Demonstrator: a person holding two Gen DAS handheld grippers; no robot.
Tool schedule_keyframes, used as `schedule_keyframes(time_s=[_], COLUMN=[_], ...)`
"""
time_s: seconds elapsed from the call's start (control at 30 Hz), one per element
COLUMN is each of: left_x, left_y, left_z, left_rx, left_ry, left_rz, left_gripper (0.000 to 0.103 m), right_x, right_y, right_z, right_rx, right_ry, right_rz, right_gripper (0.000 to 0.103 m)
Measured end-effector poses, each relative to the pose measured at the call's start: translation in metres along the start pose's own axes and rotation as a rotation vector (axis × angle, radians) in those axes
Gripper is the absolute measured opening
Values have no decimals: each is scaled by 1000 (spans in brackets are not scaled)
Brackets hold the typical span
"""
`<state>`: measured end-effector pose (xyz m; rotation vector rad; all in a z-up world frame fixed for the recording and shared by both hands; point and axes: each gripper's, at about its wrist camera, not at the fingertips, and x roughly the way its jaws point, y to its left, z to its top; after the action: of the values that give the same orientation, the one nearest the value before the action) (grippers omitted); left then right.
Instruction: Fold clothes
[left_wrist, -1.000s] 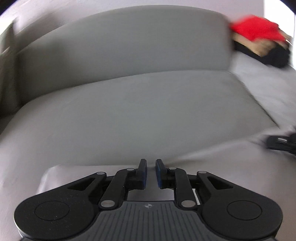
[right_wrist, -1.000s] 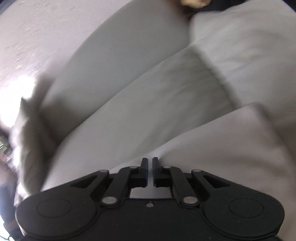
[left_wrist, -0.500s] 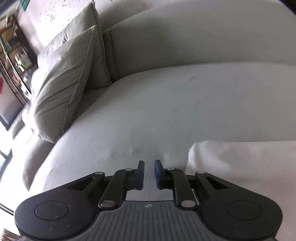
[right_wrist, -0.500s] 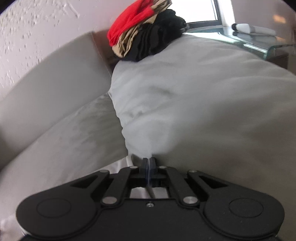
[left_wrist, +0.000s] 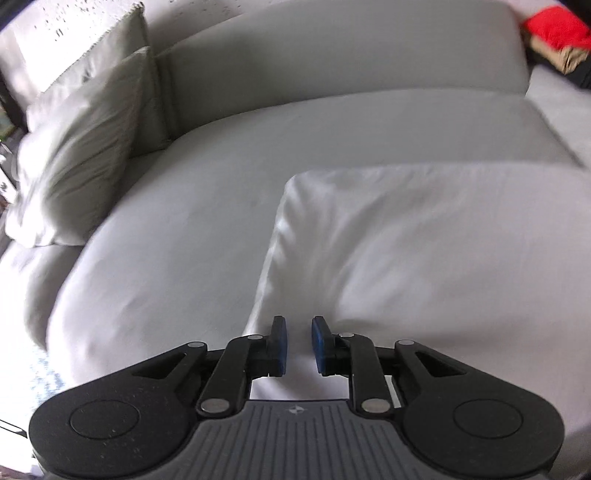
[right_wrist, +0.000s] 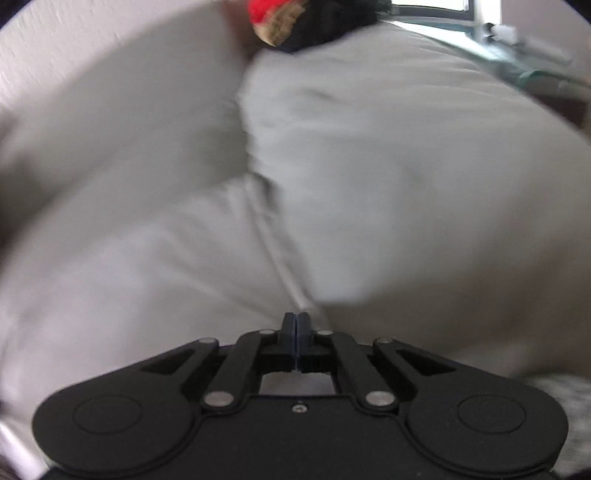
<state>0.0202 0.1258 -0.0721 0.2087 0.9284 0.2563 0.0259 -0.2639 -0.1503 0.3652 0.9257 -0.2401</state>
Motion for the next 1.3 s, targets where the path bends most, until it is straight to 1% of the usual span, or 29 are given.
schedule_keyframes(time_s=[0.1,0.17,0.27,0.33,0.4,0.43,0.5,0.53,0.6,0.67,0.7,0.77,0.8,0.83,0.9,0.93,0.97,1.03,1.1,1.17,1.23,1.3], left_x=[-9,-19,-40,-51,-54,-51,-41,-36,-32,-29,-29,-29,-34,-42,-60,-70,-79,-94,-106,-118,-130,-135], left_y=[-3,3,6,-2,-13,-19,-28,-32,-38,-42,-41,-37,-35,-35,-34,-34,-35,-36,-38,-46,-55,-66], left_z=[-14,-19,-25,-24,-21,-19,-22,-23,-32,-42,-46,-54,-57,-57,-54,-52,-49,-42,-35,-31,-28,-27], left_rx=[32,-5,-49,-35,-10,5,39,56,105,149,139,102,88,80,70,67,66,66,65,77,102,129], left_ry=[39,46,16,-29,-45,-34,27,59,89,126,153,205,202,180,124,92,64,21,-7,-24,-42,-56], left_rz=[48,1,-86,-112,-112,-110,-94,-85,-53,-29,-44,-87,-110,-135,-174,-185,-190,-195,-204,-230,-260,-287], left_gripper=[20,20,20,20,21,21,24,24,24,22,20,21,21,21,23,26,26,26,26,27,32,35], right_x=[-18,-32,-50,-57,-54,-54,-49,-46,-40,-43,-46,-53,-56,-59,-66,-70,-73,-78,-86,-95,-104,-110], right_y=[-4,0,6,16,35,44,62,67,73,71,69,66,64,62,58,57,57,56,55,50,43,35], right_z=[-7,-11,-13,-15,-14,-17,-23,-27,-38,-44,-46,-50,-51,-53,-56,-55,-54,-50,-47,-45,-43,-42], right_rx=[-42,-66,-49,-43,-69,-96,-165,-198,-253,-262,-256,-245,-239,-233,-220,-208,-195,-165,-133,-85,-32,27], right_ry=[1,-19,-48,-51,-29,-16,19,42,86,114,125,148,159,170,184,173,166,160,153,139,121,103], right_rz=[-63,-66,37,116,174,195,215,213,201,198,200,205,207,209,220,239,259,301,336,367,393,410], right_gripper=[0,4,4,5,5,6,7,8,9,9,9,9,9,10,16,22,24,25,26,32,35,39])
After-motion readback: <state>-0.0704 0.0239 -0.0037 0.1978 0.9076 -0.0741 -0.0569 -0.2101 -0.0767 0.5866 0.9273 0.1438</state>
